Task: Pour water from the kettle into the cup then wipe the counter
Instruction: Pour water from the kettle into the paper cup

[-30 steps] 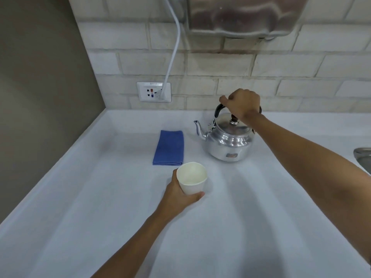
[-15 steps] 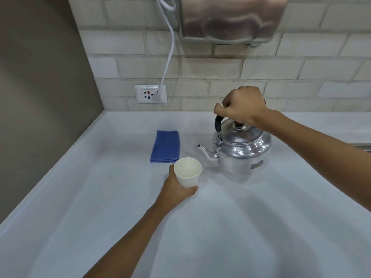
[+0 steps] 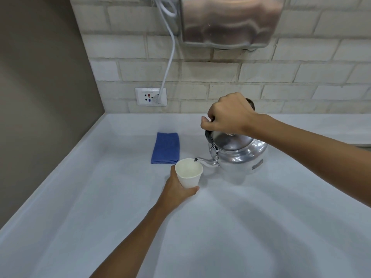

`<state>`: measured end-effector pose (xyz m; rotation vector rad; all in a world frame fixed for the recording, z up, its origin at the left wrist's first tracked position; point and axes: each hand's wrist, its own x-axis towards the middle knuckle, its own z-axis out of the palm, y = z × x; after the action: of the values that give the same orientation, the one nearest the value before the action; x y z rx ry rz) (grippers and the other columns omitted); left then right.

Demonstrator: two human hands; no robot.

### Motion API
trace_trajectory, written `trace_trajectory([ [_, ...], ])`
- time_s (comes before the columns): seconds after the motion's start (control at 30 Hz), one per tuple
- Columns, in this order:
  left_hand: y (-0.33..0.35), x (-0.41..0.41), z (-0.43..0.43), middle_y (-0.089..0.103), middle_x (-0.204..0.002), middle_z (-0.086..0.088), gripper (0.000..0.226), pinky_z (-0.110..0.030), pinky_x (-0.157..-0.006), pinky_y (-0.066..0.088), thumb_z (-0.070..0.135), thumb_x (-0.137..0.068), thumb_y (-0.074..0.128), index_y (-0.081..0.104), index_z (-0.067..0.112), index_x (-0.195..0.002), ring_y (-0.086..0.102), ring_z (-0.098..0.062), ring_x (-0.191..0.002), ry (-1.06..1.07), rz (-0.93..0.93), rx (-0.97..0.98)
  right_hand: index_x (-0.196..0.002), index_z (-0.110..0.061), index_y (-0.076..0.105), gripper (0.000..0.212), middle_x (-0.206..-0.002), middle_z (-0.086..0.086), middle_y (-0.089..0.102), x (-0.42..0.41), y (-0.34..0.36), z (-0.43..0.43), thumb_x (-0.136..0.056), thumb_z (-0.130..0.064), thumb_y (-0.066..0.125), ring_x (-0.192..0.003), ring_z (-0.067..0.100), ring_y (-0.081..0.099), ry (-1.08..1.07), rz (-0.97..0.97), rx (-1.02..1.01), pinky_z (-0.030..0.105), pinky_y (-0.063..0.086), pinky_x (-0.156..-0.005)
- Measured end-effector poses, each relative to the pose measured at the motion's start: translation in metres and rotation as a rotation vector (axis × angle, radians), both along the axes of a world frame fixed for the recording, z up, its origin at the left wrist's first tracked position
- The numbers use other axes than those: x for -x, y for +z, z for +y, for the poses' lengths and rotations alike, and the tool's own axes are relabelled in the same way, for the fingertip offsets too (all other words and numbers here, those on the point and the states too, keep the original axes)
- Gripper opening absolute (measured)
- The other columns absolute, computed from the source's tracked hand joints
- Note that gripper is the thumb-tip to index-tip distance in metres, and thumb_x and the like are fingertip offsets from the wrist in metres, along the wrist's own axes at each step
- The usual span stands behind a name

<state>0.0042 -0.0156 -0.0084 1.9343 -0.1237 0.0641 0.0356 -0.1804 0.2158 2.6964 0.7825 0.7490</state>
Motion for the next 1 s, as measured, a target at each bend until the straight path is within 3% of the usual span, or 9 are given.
trace_trajectory([
  [0.2,-0.001,0.0,0.0,0.05,-0.113,0.012,0.081,-0.022,-0.079,0.039,0.032,-0.054,0.084,0.029,0.039,-0.114,0.051,-0.011,-0.104,0.005,-0.006,0.007,-0.045,-0.008,0.031,0.047,-0.038,0.003,0.017,0.004,0.003,0.011,-0.081,-0.032,0.049,-0.039,0.021,0.014,0.022,0.0,0.051,0.023,0.01,-0.046],
  [0.33,-0.001,-0.001,-0.001,0.05,-0.109,0.015,0.079,-0.022,-0.078,0.039,0.033,-0.054,0.083,0.03,0.041,-0.112,0.052,-0.011,-0.101,0.007,-0.012,0.015,-0.042,-0.01,0.022,0.052,-0.037,0.002,0.016,0.008,0.005,0.017,-0.081,-0.032,0.049,-0.038,0.017,0.011,0.036,-0.011,0.094,0.023,0.008,-0.047],
  [0.53,-0.001,-0.001,0.0,0.048,-0.106,0.02,0.08,-0.019,-0.076,0.04,0.035,-0.053,0.082,0.03,0.042,-0.112,0.052,-0.01,-0.1,0.003,-0.006,0.023,-0.044,-0.008,0.027,0.049,-0.037,0.003,0.018,0.008,0.007,0.019,-0.082,-0.031,0.048,-0.038,0.018,0.012,0.032,-0.01,0.115,0.023,0.008,-0.047],
  [1.0,-0.001,-0.001,-0.001,0.05,-0.116,0.007,0.084,-0.025,-0.08,0.042,0.031,-0.055,0.084,0.032,0.03,-0.121,0.051,-0.015,-0.104,0.012,-0.024,0.003,-0.043,-0.01,0.02,0.052,-0.04,0.004,0.02,0.008,0.009,0.017,-0.084,-0.03,0.046,-0.04,0.018,0.013,0.042,-0.015,0.158,0.023,0.01,-0.046],
])
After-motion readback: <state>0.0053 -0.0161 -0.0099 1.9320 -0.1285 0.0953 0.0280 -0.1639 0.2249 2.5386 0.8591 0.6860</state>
